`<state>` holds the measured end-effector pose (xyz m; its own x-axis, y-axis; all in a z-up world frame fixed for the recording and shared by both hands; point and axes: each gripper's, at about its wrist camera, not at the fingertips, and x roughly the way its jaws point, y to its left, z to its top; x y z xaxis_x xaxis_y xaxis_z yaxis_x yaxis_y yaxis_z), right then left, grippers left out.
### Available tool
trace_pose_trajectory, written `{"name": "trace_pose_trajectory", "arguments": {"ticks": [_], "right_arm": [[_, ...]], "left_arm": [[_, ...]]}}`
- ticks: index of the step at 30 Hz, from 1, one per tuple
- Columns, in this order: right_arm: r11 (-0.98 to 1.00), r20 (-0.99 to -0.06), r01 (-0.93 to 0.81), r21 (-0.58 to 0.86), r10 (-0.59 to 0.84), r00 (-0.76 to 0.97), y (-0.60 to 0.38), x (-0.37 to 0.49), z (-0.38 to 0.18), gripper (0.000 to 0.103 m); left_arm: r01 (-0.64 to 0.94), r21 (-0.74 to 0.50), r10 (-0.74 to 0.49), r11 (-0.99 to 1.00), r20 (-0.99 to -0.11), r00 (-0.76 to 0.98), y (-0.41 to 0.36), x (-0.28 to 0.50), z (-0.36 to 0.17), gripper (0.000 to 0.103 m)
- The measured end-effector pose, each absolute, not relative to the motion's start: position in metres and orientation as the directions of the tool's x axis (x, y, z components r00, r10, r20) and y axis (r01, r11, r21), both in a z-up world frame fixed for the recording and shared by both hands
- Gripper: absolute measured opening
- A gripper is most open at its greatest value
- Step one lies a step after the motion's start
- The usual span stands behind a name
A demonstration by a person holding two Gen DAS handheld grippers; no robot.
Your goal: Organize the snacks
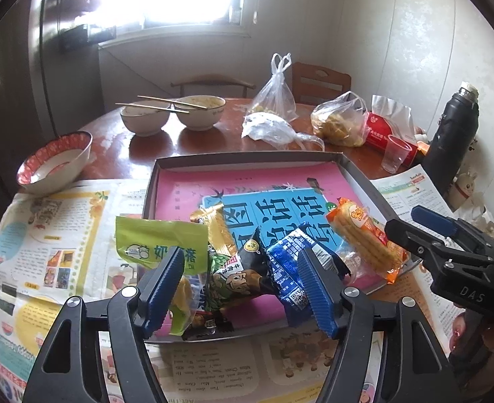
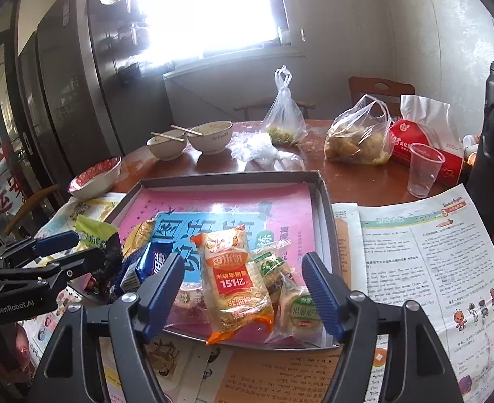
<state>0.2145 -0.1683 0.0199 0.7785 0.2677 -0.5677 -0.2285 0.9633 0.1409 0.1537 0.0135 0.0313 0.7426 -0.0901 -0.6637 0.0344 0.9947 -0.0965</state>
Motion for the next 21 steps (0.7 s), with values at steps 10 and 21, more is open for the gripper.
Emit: {"name": "trace_pose_trajectory", "arguments": {"ticks": [10,21], "right_arm": [[0.967,-0.528,-0.215,0.137,0.255,0.810,-0.173,0.206,0.032,0.083],[0.967,-0.485,-0.210,0.141,0.253,0.837,-0.177,0.190,0.045,0.090]], "left_arm": [[0.010,-0.082,-0.060,0.997,-0.630,0.774,0.015,0.144,0.042,0.076],[-0.010,-0.088,-0.046,0.996,-0.614,0.788,0.018,0.129,0.053,0.077]]}}
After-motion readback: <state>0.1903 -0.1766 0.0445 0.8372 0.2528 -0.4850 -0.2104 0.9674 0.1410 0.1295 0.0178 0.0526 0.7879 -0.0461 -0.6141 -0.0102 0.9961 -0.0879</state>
